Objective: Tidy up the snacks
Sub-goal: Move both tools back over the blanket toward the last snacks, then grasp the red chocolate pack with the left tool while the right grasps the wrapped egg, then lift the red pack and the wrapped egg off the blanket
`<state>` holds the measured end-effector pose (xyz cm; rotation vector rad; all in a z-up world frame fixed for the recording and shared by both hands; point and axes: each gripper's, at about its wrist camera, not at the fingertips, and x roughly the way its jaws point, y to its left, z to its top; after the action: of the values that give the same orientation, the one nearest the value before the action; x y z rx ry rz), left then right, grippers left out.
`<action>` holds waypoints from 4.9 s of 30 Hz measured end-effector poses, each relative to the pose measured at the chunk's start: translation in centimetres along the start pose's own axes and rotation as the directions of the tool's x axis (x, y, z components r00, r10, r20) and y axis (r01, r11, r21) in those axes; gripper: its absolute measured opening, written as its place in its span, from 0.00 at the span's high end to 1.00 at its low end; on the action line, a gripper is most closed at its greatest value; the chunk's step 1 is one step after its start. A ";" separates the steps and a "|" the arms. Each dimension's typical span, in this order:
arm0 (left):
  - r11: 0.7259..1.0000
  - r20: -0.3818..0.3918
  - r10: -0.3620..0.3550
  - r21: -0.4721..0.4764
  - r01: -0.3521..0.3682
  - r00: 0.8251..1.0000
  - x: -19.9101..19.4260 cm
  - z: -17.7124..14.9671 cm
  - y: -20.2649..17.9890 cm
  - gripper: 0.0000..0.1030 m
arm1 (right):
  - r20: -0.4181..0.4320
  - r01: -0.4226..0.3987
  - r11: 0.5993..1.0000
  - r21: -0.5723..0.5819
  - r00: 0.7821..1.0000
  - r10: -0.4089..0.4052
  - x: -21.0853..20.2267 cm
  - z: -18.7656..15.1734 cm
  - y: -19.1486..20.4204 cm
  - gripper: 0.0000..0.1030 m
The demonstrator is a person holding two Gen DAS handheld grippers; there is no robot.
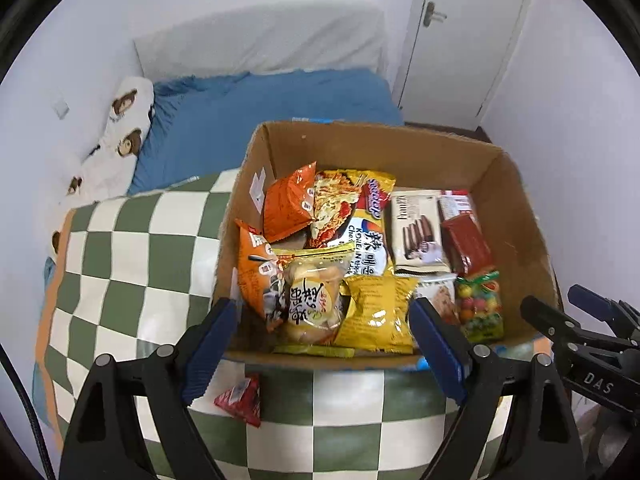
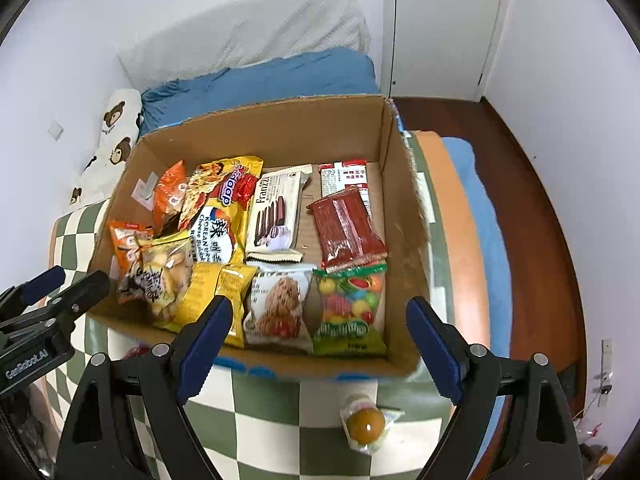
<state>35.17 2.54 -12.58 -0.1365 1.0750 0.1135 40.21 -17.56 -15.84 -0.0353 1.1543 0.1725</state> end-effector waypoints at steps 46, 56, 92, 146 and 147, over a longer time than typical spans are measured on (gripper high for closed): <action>0.997 -0.077 0.060 -0.051 -0.064 0.995 2.3 -9.4 4.3 0.00 | -0.134 -0.024 0.924 0.383 0.988 0.081 4.2 -12.6 -9.0 0.04; 0.982 -0.190 0.101 -0.137 -0.128 0.977 6.4 -9.4 11.3 0.00 | -0.199 -0.012 0.941 0.338 0.976 0.084 10.4 -13.3 -6.6 0.38; 0.995 -0.550 -0.095 -0.052 0.079 0.830 11.9 -21.6 5.1 0.56 | -0.411 -0.118 0.979 0.166 0.894 0.177 10.1 -24.9 4.5 0.37; 0.994 -0.481 -0.093 0.012 0.113 0.872 8.8 -21.2 -0.7 0.64 | -0.348 -0.163 0.979 0.121 0.917 0.195 8.8 -23.4 4.9 0.46; 0.993 -0.475 -0.100 0.008 0.118 0.874 8.4 -21.0 -0.5 0.64 | -0.343 -0.166 0.979 0.120 0.918 0.198 8.4 -23.2 4.7 0.47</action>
<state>21.01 -1.27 -29.83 -0.1979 1.5575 -0.0469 21.73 -14.64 -32.66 0.1260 1.5260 0.2886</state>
